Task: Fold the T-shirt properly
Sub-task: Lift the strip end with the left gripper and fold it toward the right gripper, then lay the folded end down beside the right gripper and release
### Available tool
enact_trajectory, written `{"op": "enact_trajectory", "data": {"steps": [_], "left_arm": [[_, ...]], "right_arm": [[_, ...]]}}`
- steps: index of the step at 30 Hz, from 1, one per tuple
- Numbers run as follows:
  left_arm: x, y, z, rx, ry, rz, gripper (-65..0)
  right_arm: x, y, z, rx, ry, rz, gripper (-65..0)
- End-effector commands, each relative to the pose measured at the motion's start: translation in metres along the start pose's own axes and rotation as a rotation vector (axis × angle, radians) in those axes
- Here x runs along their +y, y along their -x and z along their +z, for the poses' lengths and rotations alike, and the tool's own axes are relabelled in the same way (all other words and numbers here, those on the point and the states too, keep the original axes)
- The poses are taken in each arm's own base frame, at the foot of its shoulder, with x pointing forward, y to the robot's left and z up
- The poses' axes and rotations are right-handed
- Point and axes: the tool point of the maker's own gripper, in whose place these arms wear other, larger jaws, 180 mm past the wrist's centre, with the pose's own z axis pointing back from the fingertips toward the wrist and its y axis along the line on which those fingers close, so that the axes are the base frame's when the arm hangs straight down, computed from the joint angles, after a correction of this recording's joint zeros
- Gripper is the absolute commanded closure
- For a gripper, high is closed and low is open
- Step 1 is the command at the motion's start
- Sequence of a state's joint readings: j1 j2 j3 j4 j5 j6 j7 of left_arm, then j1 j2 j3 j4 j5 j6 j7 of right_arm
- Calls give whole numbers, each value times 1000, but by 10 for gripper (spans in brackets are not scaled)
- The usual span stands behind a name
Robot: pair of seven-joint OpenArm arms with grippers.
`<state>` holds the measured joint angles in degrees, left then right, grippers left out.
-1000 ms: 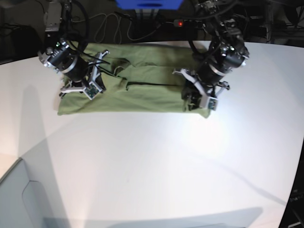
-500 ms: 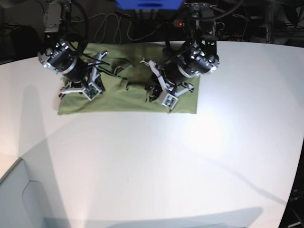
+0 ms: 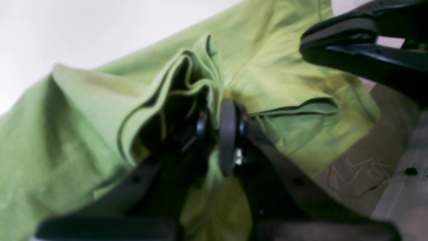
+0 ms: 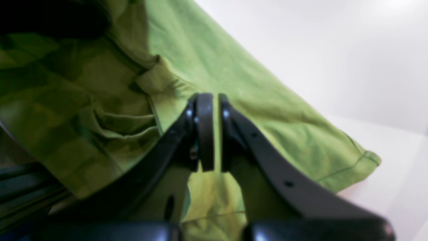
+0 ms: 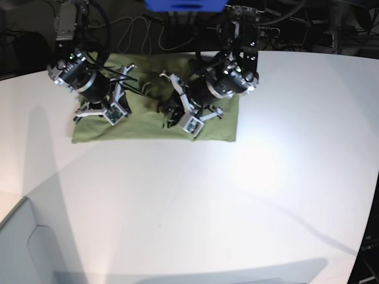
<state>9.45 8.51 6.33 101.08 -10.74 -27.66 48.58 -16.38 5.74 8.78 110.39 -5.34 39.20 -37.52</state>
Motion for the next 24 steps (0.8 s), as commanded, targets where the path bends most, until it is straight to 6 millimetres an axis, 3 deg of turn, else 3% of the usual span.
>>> {"op": "enact_trajectory", "data": {"steps": [1,11,24], "left_arm": [[-4,-20,1,-69,18,-7,0],[-7,-12,-9,-37,42,3,0],[-3,-19,-13,-45,41,-7,0]], "right_arm": [[-2,-11,3,-42,-3,21,-4],[-5,-8,4,-31,0,36,-4],[-5,-7,4,-29,0,35,-4]]}}
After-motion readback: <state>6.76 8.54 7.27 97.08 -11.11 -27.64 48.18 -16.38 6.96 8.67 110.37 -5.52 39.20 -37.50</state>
